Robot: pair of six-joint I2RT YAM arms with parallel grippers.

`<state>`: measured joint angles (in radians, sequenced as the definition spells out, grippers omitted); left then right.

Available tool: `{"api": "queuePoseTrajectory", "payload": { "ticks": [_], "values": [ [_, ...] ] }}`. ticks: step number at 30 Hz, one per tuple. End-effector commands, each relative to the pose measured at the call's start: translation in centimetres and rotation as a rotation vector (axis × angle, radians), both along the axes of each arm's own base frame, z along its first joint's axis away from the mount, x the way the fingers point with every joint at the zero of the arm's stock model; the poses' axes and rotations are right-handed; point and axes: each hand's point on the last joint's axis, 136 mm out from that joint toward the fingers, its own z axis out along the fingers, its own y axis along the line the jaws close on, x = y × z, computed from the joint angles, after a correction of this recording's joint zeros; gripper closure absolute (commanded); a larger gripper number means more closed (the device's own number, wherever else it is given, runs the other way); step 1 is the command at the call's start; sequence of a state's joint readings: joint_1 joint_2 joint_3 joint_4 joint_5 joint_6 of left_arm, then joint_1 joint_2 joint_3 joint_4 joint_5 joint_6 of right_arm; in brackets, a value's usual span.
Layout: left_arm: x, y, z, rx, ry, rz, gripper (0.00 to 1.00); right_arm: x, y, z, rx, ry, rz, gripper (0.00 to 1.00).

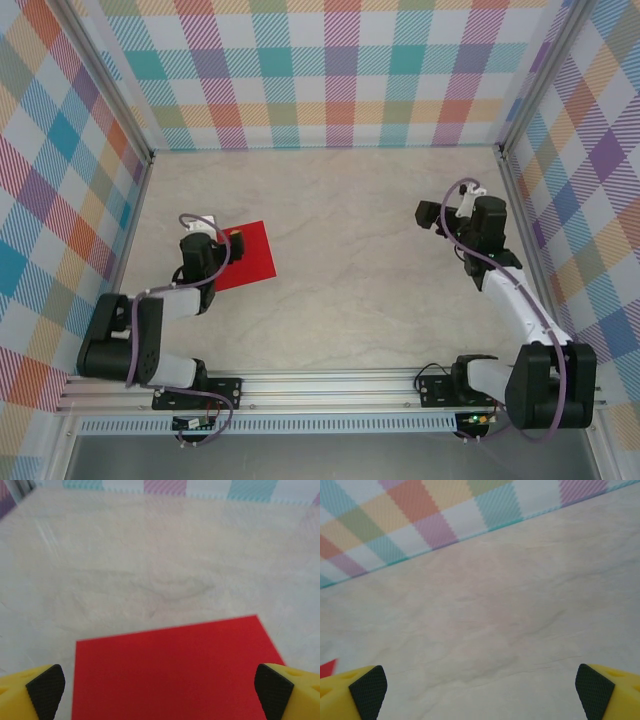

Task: Fold a paper plane with a square sheet of paper (pick it up from the middle)
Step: Move the square sheet of paper to the center of the table.

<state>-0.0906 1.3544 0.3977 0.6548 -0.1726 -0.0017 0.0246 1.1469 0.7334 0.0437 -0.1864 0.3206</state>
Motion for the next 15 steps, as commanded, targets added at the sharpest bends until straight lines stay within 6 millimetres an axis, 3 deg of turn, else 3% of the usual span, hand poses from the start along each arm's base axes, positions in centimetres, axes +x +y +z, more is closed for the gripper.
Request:
{"api": "queuePoseTrajectory", "payload": {
  "ticks": [1,5,6,10,15],
  "values": [
    [-0.5,0.9,3.3,-0.054,-0.039,0.052,0.00,-3.1,5.3,-0.9,0.307,0.224,0.214,0.00],
    [-1.1,1.3,3.6,-0.219,0.143,0.176,0.00,-3.4,7.5,-0.9,0.324,0.277,0.263,0.00],
    [-1.4,1.1,3.0,-0.249,0.210,0.185,0.00,-3.5,7.9,-1.1,0.316,0.281,0.268,0.00],
    [-0.7,-2.0,1.4,-0.402,0.324,0.067,0.00,-4.2,9.6,-2.5,0.279,0.345,0.301,0.00],
    [0.7,-4.5,-0.8,-0.510,0.475,-0.009,0.00,-5.8,11.0,-3.9,0.266,0.391,0.332,0.00]
  ]
}}
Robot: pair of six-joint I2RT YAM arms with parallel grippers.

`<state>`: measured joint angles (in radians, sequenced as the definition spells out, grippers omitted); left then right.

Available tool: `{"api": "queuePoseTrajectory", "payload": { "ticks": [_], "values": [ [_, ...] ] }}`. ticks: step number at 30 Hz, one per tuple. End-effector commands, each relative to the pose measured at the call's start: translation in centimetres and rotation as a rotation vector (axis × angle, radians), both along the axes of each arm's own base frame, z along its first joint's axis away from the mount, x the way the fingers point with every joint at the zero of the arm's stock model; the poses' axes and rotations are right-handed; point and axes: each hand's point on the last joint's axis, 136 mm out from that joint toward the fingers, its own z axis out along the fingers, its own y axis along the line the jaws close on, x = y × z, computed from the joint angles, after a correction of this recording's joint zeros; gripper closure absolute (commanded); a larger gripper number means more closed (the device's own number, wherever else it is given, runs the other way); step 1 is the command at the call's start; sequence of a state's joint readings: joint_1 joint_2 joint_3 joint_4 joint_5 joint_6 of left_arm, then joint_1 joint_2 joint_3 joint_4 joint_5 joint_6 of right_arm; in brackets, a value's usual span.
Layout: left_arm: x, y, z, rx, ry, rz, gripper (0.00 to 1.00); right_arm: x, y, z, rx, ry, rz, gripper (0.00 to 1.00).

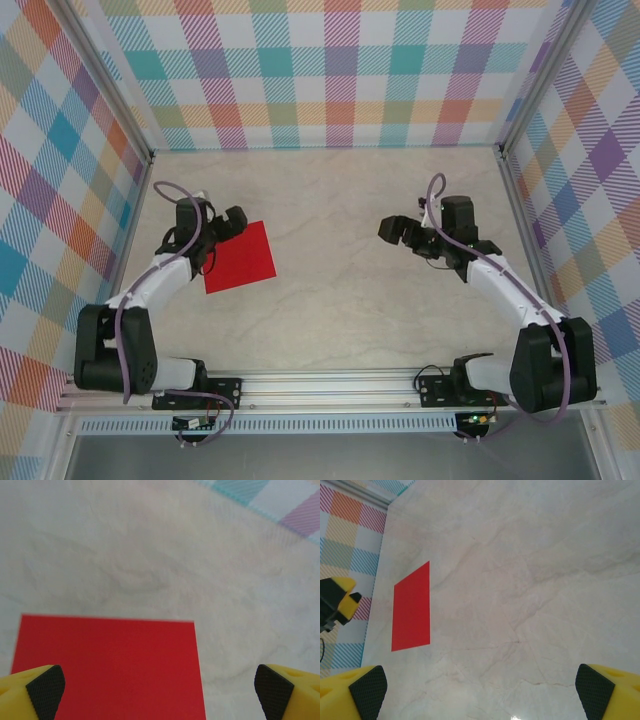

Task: Fold a paper plane with a square sheet of paper (pick it up from the middle)
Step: Move the square sheet of paper to the center of the table.

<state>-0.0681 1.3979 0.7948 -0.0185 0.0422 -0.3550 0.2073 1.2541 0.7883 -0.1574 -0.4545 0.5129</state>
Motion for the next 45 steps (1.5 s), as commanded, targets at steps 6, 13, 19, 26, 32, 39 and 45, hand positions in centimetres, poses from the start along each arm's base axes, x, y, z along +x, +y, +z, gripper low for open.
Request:
{"api": "queuePoseTrajectory", "payload": {
  "ticks": [6,13,19,26,32,39,45],
  "values": [
    [0.1,-3.5,-5.5,-0.226,0.262,-0.090,0.04,-2.8,0.3,-2.1,-0.023,0.070,0.017,0.00],
    [-0.6,-4.8,-8.7,-0.272,0.348,-0.095,0.04,-4.7,-0.5,-4.0,-0.050,0.105,-0.001,0.00],
    [-2.3,-6.8,-11.2,-0.317,0.422,-0.137,0.04,-6.1,-0.9,-5.9,-0.049,0.174,-0.020,0.00],
    [-5.1,-11.8,-12.3,-0.378,0.449,-0.222,0.06,-7.6,-1.2,-6.3,-0.027,0.244,-0.055,0.00],
    [-6.7,-18.6,-12.0,-0.394,0.429,-0.295,0.05,-8.6,-1.9,-6.3,-0.048,0.369,-0.111,0.00],
    [-7.3,-24.6,-9.3,-0.408,0.369,-0.382,0.05,-8.2,-2.2,-4.3,0.007,0.327,-0.186,0.00],
    [-7.0,-22.0,-3.4,-0.295,0.225,-0.376,0.00,-8.2,-0.5,-3.3,0.059,0.342,-0.112,0.00]
  ]
}}
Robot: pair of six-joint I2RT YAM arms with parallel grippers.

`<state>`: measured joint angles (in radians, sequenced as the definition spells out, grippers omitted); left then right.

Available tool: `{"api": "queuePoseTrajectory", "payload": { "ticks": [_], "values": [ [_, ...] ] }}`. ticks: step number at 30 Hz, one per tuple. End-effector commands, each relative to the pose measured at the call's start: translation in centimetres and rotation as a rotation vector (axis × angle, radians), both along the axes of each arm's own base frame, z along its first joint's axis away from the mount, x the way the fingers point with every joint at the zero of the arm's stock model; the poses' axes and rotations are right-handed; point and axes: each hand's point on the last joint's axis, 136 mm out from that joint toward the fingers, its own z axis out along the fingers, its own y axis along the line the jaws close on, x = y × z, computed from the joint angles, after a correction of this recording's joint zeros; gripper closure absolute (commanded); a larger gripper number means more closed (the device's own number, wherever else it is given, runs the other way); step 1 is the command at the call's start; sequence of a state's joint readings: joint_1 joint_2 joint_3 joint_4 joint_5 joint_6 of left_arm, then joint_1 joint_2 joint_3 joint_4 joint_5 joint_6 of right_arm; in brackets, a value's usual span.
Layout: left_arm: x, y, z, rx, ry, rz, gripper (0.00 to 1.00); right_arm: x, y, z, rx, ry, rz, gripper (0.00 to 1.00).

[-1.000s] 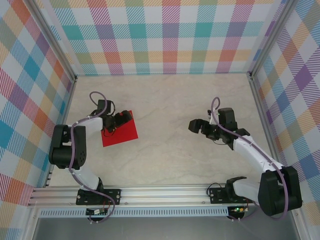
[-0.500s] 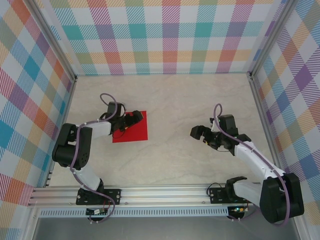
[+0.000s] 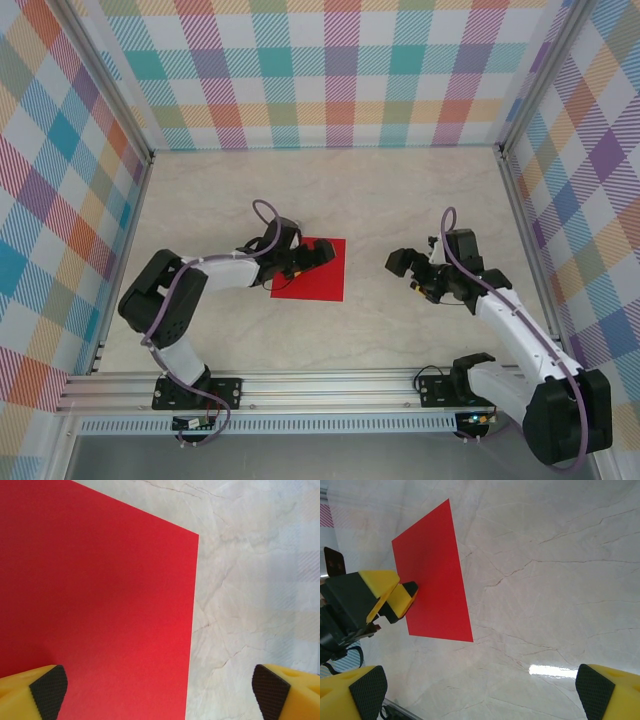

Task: Fold a paper plane with a square sheet of paper (pick it up from the middle)
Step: Move the square sheet of paper to the center of the table.

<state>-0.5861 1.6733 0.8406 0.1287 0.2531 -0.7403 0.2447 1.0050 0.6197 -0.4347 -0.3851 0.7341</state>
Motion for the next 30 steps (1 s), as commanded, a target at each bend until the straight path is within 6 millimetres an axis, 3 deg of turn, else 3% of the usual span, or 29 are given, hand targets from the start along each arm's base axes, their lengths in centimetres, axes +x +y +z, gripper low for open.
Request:
{"api": "queuePoseTrajectory", "payload": {
  "ticks": [1,8,11,16,19,25,28,30],
  "values": [
    [-0.5,2.6,3.5,0.075,-0.080,0.044,0.00,0.3,1.9,1.1,0.050,0.011,0.049,0.00],
    [-0.5,10.0,7.4,0.140,-0.205,0.201,0.00,2.5,6.5,0.7,-0.032,0.020,0.112,0.00],
    [-0.6,13.1,7.7,0.133,-0.215,0.268,0.00,3.8,9.4,0.6,-0.052,0.014,0.177,0.00],
    [-1.1,17.6,7.4,0.091,-0.207,0.395,0.00,5.7,14.6,-1.5,-0.091,0.065,0.256,0.00],
    [-1.6,18.9,7.3,0.105,-0.215,0.417,0.00,6.2,17.4,-3.6,-0.080,0.117,0.284,0.00],
    [-2.0,19.1,7.3,0.071,-0.233,0.434,0.00,5.8,20.7,-6.2,-0.040,0.169,0.366,0.00],
    [-2.3,19.4,7.4,0.059,-0.245,0.454,0.00,5.1,21.6,-7.3,-0.044,0.187,0.422,0.00],
    [-2.5,19.5,7.6,0.048,-0.260,0.464,0.00,4.9,21.1,-8.4,-0.069,0.203,0.424,0.00]
  ]
}}
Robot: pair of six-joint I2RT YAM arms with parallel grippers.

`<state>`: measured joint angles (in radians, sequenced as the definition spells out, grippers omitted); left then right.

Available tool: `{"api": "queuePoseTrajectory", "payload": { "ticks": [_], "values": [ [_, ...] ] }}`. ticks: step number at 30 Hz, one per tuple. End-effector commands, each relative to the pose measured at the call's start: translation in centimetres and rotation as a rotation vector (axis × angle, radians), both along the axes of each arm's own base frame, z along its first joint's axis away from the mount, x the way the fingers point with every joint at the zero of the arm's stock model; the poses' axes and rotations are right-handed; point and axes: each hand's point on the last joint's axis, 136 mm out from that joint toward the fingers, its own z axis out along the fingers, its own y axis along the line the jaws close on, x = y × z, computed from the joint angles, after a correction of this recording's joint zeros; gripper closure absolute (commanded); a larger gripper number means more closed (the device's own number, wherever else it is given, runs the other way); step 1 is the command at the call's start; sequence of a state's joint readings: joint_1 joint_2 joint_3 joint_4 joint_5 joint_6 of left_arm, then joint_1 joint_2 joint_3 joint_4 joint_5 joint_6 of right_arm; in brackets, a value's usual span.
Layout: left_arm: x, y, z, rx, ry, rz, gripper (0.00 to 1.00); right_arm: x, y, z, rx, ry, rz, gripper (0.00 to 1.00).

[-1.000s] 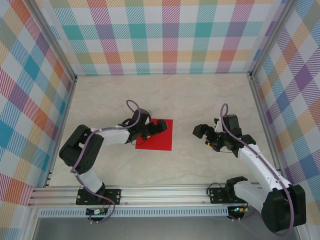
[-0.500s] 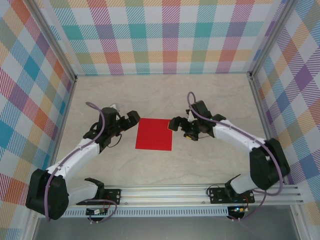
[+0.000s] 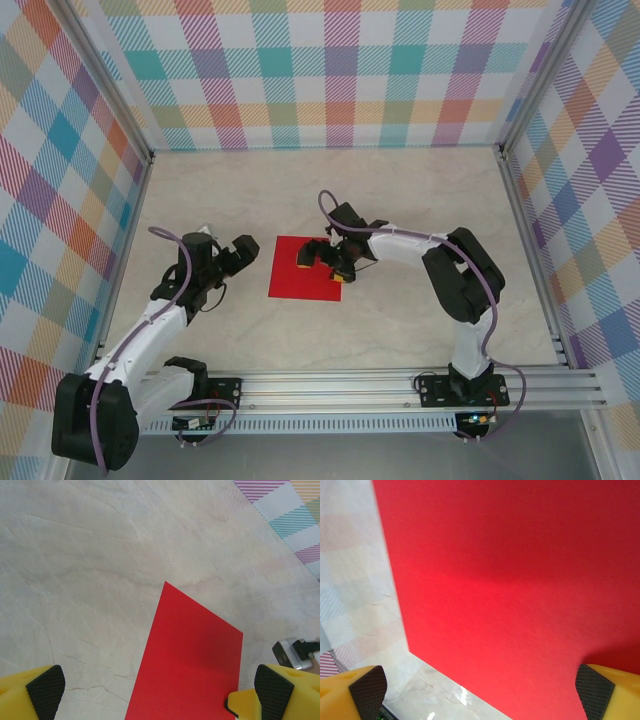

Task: Fold a paper plane with a square sheet of paper (pick it up from the middle)
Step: Move the square sheet of paper to the center of the table.

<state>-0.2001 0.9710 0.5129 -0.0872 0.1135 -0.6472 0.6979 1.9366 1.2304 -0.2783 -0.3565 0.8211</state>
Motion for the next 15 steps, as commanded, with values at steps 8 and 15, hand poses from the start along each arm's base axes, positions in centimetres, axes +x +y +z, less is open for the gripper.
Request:
{"api": "queuePoseTrajectory", "payload": {
  "ticks": [8,15],
  "values": [
    [-1.1,0.6,1.7,0.000,-0.075,-0.004,0.00,-1.7,-4.3,-4.9,-0.152,0.067,0.052,0.00],
    [-0.7,-0.9,2.0,-0.036,-0.078,-0.084,0.00,-0.5,-9.4,-4.3,-0.228,0.044,0.000,0.00]
  ]
}}
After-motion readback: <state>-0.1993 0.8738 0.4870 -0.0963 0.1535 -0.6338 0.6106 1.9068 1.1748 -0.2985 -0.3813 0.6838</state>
